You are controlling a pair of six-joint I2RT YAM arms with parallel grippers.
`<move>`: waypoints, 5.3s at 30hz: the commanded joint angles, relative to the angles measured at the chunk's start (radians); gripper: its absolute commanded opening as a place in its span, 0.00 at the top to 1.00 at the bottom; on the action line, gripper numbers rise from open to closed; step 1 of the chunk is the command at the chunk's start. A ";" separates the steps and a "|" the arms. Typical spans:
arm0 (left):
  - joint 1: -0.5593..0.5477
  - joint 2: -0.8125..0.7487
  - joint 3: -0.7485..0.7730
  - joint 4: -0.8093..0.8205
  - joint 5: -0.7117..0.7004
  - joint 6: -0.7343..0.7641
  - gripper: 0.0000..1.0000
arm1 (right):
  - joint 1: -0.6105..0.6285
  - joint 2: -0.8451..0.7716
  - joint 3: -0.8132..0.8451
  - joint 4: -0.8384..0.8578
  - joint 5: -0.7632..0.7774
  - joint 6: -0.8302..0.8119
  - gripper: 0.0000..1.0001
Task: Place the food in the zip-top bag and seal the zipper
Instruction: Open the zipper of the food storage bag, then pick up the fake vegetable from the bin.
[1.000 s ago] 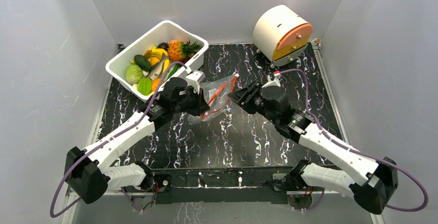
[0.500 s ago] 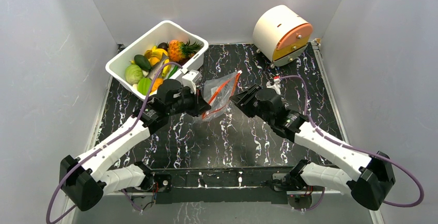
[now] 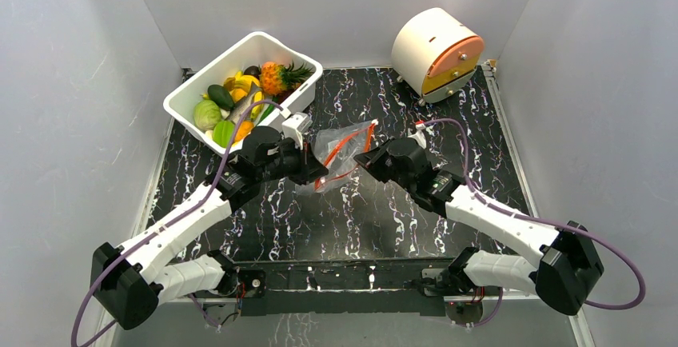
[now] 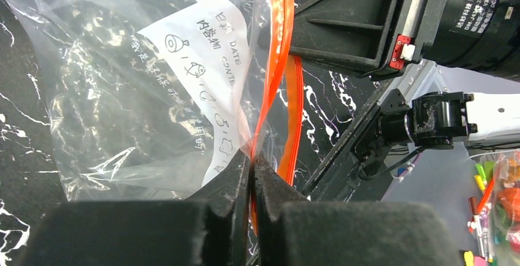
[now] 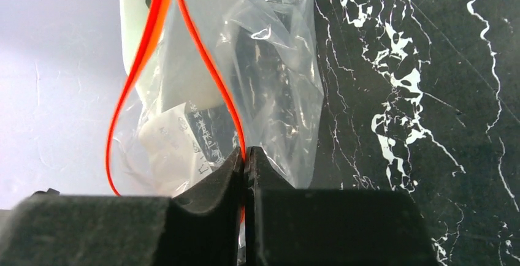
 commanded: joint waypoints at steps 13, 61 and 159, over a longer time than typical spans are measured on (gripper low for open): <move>-0.003 0.002 0.228 -0.142 0.014 -0.103 0.11 | 0.000 -0.142 0.082 -0.078 -0.004 -0.414 1.00; -0.002 0.055 0.166 -0.195 -0.355 0.056 1.00 | 0.001 -0.106 0.459 -0.530 0.049 -0.686 1.00; 0.784 0.857 0.800 -0.219 -0.621 0.181 0.15 | -0.021 0.011 0.154 -0.231 -0.148 -0.688 1.00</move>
